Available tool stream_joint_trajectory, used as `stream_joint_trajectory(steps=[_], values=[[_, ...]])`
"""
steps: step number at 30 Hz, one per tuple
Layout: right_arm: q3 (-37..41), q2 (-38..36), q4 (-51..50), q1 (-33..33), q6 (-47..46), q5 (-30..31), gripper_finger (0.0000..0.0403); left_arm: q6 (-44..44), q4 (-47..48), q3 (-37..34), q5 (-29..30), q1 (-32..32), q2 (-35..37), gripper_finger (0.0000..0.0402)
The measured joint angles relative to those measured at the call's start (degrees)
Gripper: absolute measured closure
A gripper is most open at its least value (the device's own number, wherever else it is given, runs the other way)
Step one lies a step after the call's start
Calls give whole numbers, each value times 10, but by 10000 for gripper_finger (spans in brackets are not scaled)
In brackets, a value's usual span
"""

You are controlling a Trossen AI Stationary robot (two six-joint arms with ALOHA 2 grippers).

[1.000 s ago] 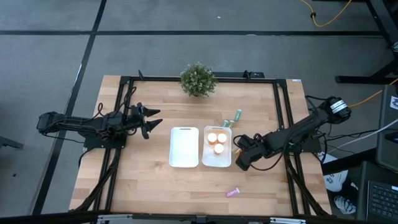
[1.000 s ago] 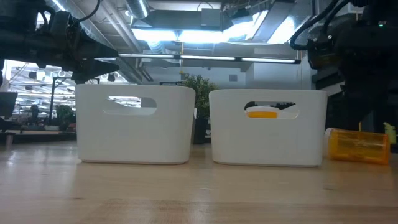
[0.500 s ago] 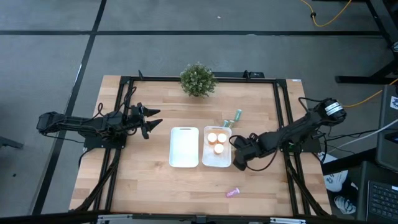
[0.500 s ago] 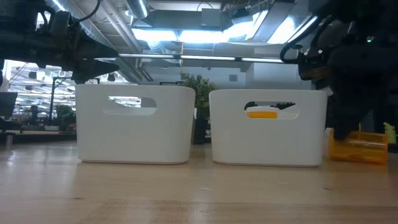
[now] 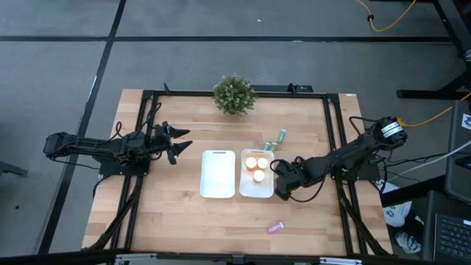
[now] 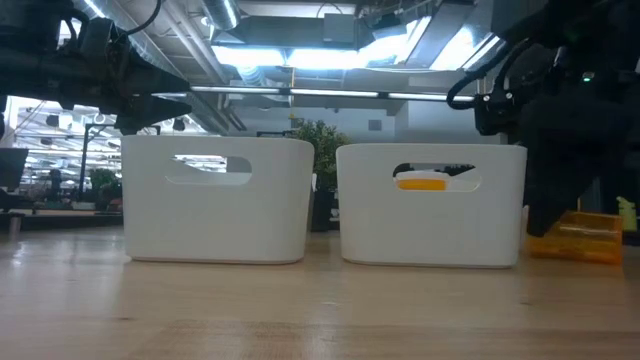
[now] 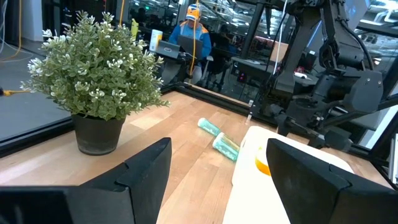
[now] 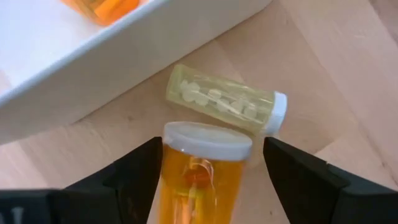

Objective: Pick and place medicine bottles into bin by pill shape (circle, oval)
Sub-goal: Put the orange capsule bottle into the right white bin

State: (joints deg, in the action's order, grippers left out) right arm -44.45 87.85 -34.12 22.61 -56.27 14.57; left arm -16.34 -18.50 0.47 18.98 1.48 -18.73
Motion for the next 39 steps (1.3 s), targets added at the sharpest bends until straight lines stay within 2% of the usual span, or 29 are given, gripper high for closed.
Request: stream_joint_trajectory(steps=[12,20,23,27,32,36,39], values=[[0,18,3,0,-2,-10,127,0,0,0,0,0,0,147],[0,17,-2,2,-25,9,192,0,0,0,0,0,0,147],[0,9,-3,13,-43,22,204,0,0,0,0,0,0,147],[0,-14,-19,51,-89,102,206,0,0,0,0,0,0,147],[0,-26,-45,126,-179,259,207,0,0,0,0,0,0,147],[0,-4,-47,189,-250,401,208,0,0,0,0,0,0,147],[0,28,-44,224,-289,477,208,0,0,0,0,0,0,147]])
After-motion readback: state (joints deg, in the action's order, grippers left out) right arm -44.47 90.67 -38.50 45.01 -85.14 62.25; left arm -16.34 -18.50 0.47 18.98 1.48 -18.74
